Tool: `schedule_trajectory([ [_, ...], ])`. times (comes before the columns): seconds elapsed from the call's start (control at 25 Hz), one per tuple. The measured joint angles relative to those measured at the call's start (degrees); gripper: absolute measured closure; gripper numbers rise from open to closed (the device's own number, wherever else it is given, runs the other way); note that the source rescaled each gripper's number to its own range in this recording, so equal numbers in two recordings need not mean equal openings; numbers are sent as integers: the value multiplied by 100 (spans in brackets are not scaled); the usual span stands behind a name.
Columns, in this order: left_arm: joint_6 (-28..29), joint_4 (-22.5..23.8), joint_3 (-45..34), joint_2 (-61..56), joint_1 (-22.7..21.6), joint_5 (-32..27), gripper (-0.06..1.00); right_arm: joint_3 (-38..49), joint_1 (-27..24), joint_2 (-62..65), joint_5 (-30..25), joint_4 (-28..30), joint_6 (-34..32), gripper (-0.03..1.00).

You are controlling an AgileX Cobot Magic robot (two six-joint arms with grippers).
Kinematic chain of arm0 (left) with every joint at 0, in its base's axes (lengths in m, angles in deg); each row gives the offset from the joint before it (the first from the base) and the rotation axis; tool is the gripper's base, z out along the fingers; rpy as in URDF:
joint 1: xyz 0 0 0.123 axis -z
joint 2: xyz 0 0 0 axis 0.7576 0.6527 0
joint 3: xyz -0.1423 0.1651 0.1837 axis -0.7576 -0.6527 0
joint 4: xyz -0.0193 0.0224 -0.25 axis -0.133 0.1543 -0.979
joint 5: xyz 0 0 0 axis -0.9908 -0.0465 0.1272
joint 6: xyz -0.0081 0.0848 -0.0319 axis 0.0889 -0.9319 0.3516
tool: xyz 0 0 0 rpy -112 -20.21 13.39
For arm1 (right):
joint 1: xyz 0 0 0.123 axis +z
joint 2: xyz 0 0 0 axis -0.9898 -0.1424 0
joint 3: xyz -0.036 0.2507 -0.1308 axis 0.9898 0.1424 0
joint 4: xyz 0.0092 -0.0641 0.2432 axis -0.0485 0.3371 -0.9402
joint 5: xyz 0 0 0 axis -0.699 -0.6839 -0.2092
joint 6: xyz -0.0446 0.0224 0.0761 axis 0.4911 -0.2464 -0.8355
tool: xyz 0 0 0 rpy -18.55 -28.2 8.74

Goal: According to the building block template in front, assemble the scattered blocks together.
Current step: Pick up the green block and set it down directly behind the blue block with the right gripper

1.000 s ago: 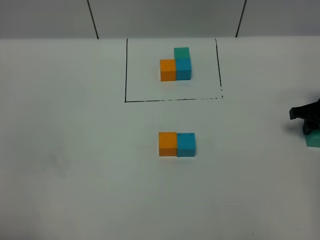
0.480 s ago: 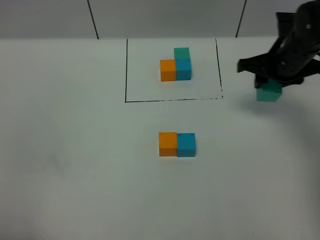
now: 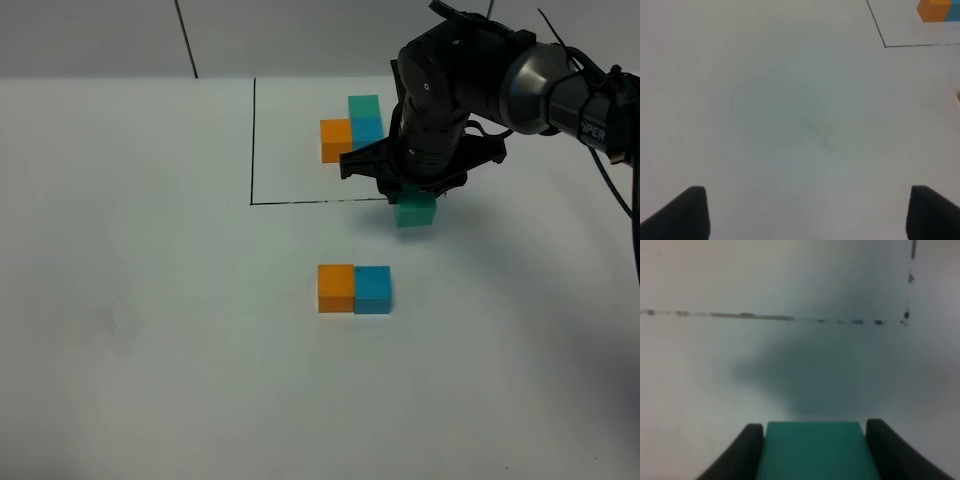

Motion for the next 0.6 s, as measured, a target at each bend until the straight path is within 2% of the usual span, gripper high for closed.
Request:
schedule_trajectory([
  [0.6, 0, 0, 0, 0, 0, 0, 11, -79, 224, -201, 234, -201, -27, 96],
])
